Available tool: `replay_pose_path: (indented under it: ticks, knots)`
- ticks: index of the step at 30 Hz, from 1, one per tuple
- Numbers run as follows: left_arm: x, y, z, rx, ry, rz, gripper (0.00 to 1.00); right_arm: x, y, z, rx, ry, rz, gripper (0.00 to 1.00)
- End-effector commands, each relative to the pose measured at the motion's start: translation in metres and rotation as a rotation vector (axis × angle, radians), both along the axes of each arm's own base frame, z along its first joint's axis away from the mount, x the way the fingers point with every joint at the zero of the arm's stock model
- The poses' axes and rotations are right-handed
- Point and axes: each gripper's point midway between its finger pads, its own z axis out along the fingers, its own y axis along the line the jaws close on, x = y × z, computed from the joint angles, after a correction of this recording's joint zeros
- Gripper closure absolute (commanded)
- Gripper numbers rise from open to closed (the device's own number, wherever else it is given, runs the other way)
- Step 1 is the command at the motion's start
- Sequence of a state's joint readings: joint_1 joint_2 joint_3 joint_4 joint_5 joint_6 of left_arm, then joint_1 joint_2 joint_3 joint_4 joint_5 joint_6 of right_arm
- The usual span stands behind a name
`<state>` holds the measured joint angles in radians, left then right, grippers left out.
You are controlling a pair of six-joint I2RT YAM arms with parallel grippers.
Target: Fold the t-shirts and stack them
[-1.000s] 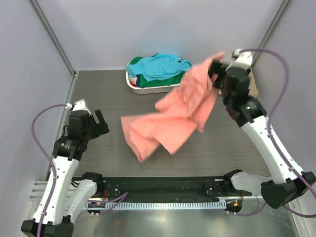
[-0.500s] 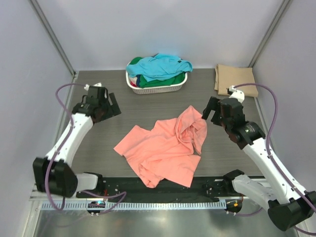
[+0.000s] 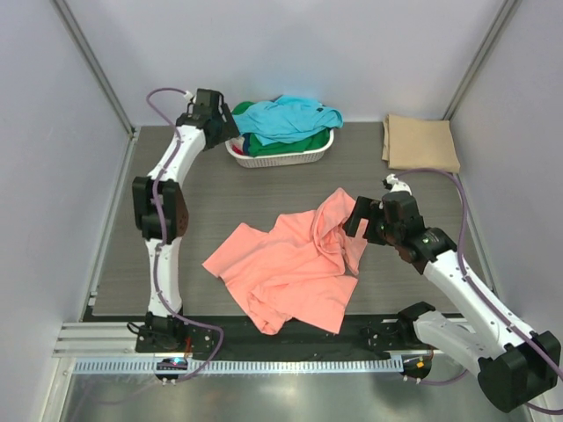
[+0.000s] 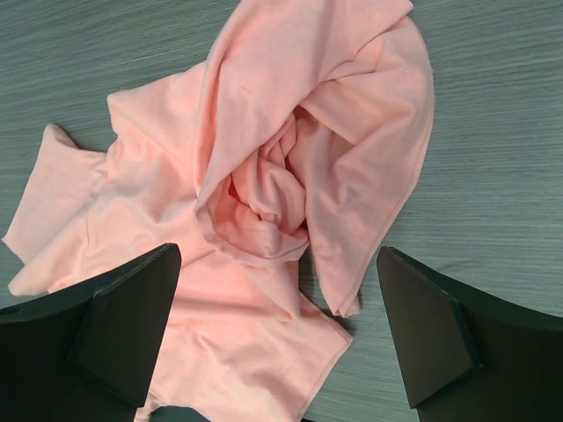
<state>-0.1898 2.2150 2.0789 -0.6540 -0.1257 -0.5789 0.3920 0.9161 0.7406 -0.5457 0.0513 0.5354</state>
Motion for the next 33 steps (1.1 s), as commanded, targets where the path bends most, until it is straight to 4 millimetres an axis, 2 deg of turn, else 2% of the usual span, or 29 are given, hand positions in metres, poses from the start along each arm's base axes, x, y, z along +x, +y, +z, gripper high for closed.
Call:
replay_pose_path:
  ticks: [1, 2, 3, 5, 6, 8, 9, 10, 11, 12, 13, 14, 15, 16, 17, 18, 19, 20, 21, 22, 23, 24, 25, 26, 27, 28, 29, 30, 33]
  knots:
    - [0.023, 0.005, -0.001, 0.024, 0.004, 0.038, 0.25, 0.007, 0.012, 0.031, 0.048, -0.098, 0.050, 0.00]
    - [0.025, 0.004, -0.030, 0.026, 0.062, 0.043, 0.27, 0.007, 0.011, 0.032, 0.043, -0.101, 0.054, 0.00]
    - [0.032, 0.003, -0.024, 0.009, 0.040, 0.047, 0.33, 0.007, 0.011, 0.031, 0.042, -0.097, 0.056, 0.00]
    - [0.036, 0.002, -0.037, -0.015, 0.054, 0.063, 0.38, 0.007, 0.011, 0.030, 0.033, -0.095, 0.061, 0.00]
    - [0.035, 0.002, -0.046, -0.018, 0.071, 0.071, 0.52, 0.007, 0.011, 0.029, 0.030, -0.093, 0.061, 0.00]
    - [0.034, 0.004, -0.051, -0.034, 0.077, 0.089, 0.73, 0.007, 0.010, 0.027, 0.025, -0.086, 0.063, 0.00]
    - [0.033, 0.006, -0.052, -0.042, 0.078, 0.095, 0.91, 0.007, 0.011, 0.027, 0.024, -0.087, 0.066, 0.00]
    - [0.031, 0.007, -0.050, -0.051, 0.078, 0.096, 0.99, 0.007, 0.010, 0.026, 0.022, -0.084, 0.065, 0.00]
    - [0.029, 0.009, -0.047, -0.066, 0.079, 0.114, 1.00, 0.006, 0.010, 0.024, 0.019, -0.080, 0.066, 0.00]
    - [0.022, 0.017, -0.055, -0.071, 0.107, 0.136, 1.00, 0.006, 0.010, 0.025, 0.020, -0.083, 0.066, 0.00]
    - [0.018, 0.023, -0.037, -0.084, 0.086, 0.153, 1.00, 0.006, 0.010, 0.024, 0.025, -0.080, 0.062, 0.00]
    - [0.013, 0.031, -0.032, -0.096, 0.088, 0.181, 1.00, 0.005, 0.010, 0.024, 0.028, -0.080, 0.059, 0.00]
    - [-0.002, 0.050, -0.049, -0.109, 0.141, 0.245, 1.00, 0.001, 0.015, 0.025, 0.052, -0.074, 0.082, 0.00]
    - [-0.011, 0.061, -0.021, -0.134, 0.101, 0.280, 1.00, 0.000, 0.015, 0.024, 0.058, -0.072, 0.079, 0.00]
    - [-0.019, 0.072, -0.019, -0.153, 0.101, 0.313, 1.00, -0.002, 0.016, 0.025, 0.069, -0.073, 0.081, 0.00]
    - [-0.036, 0.093, -0.037, -0.186, 0.132, 0.378, 1.00, -0.003, 0.016, 0.025, 0.073, -0.074, 0.083, 0.00]
    - [-0.046, 0.110, -0.035, -0.210, 0.127, 0.422, 1.00, -0.004, 0.016, 0.026, 0.083, -0.075, 0.078, 0.00]
    - [-0.054, 0.139, -0.003, -0.247, 0.042, 0.483, 1.00, -0.006, 0.017, 0.026, 0.091, -0.078, 0.084, 0.00]
    - [-0.081, 0.148, -0.030, -0.276, 0.102, 0.543, 1.00, -0.007, 0.017, 0.027, 0.095, -0.080, 0.082, 0.00]
    - [-0.095, 0.160, -0.003, -0.299, 0.033, 0.578, 1.00, -0.009, 0.017, 0.026, 0.101, -0.077, 0.082, 0.00]
    - [-0.107, 0.189, -0.001, -0.319, -0.001, 0.656, 1.00, -0.010, 0.018, 0.025, 0.104, -0.076, 0.086, 0.00]
    - [-0.136, 0.197, -0.026, -0.326, 0.049, 0.709, 1.00, -0.011, 0.018, 0.027, 0.113, -0.082, 0.087, 0.00]
    - [-0.165, 0.220, -0.026, -0.361, 0.013, 0.810, 1.00, -0.013, 0.019, 0.027, 0.120, -0.083, 0.090, 0.00]
    - [-0.163, 0.234, -0.003, -0.393, -0.071, 0.841, 1.00, -0.014, 0.019, 0.026, 0.120, -0.080, 0.089, 0.00]
    - [-0.186, 0.237, -0.023, -0.414, -0.047, 0.883, 1.00, -0.016, 0.019, 0.026, 0.125, -0.081, 0.094, 0.00]
    - [-0.194, 0.244, -0.023, -0.449, -0.072, 0.913, 1.00, -0.016, 0.020, 0.027, 0.127, -0.081, 0.098, 0.00]
    - [-0.206, 0.263, -0.023, -0.445, -0.098, 0.967, 1.00, -0.018, 0.020, 0.026, 0.127, -0.078, 0.102, 0.00]
    - [-0.216, 0.269, -0.021, -0.439, -0.110, 0.993, 1.00, -0.019, 0.019, 0.025, 0.124, -0.078, 0.105, 0.00]
    - [-0.226, 0.289, -0.024, -0.455, -0.117, 1.059, 1.00, -0.021, 0.017, 0.023, 0.115, -0.078, 0.105, 0.00]
